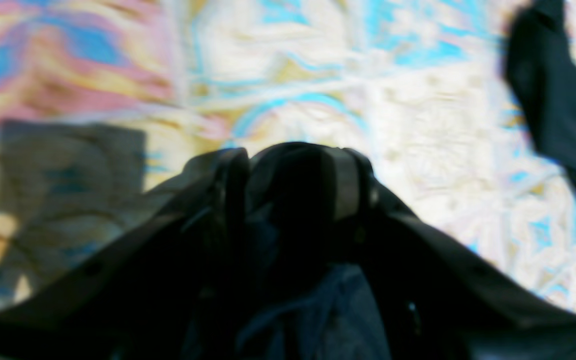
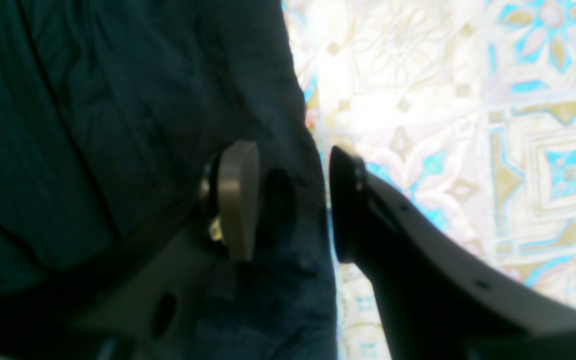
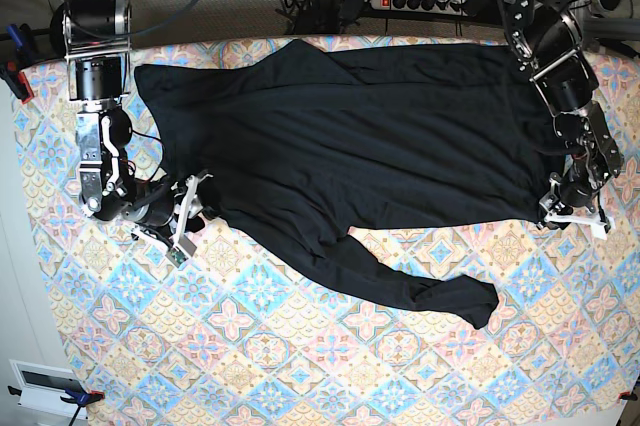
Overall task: Layout the t-shirt on the table in an organized manner, then fold the t-shirt properly
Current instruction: 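Pull the shirt side with the left gripper toward the collar, folding it lengthwise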
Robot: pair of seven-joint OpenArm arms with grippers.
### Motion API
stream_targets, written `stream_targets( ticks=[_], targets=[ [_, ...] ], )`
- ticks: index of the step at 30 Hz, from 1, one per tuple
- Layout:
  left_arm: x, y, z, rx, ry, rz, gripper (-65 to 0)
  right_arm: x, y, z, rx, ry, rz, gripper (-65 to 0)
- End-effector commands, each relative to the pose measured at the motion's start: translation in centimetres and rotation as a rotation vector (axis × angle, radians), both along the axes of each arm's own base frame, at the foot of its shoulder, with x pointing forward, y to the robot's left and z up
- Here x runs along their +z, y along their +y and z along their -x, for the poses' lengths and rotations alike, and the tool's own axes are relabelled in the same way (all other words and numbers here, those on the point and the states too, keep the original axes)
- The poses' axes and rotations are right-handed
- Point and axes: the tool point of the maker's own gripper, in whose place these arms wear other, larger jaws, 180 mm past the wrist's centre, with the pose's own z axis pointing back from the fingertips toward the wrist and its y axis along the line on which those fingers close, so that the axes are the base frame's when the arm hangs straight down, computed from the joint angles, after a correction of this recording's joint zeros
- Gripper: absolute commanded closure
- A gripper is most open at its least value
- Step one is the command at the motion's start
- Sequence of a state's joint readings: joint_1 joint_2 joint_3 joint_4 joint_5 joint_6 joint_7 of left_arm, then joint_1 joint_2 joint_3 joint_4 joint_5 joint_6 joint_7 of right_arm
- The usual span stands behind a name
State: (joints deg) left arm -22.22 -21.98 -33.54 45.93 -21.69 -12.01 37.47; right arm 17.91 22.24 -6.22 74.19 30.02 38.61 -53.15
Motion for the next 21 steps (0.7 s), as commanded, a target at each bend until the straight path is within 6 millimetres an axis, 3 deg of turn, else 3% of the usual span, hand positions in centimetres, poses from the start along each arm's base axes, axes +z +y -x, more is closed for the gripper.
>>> stream_targets(
  ticks=[1,5,11,17,21],
  targets=[
    [0.5,0.2,-0.2,-0.007,0.006,0.0,-23.3,1.3,-0.4,-0.9,-0.003,-0.038,-0.005,-23.0],
    [0.3,-0.2,-0.2,-0.012,0.008,0.005,-22.0,1.6,-0.4,-1.1,-0.003,-0.044,-0.004,-23.0],
    [0.4,-0.2,-0.3,-0.012,0.005,0.004,0.0,1.5,-0.4,-1.1,-0.003,-0.043,-0.004,-23.0],
    [0.5,-0.1,-0.3,-0.011,0.003,0.002,0.0,2.5,-0.5,-2.1,-0.003,-0.066,-0.002,-23.0],
    [0.4,-0.2,-0.3,-0.012,0.003,0.003,0.0,1.3,-0.3,-2.1,-0.005,-0.036,-0.013,-23.0]
  ],
)
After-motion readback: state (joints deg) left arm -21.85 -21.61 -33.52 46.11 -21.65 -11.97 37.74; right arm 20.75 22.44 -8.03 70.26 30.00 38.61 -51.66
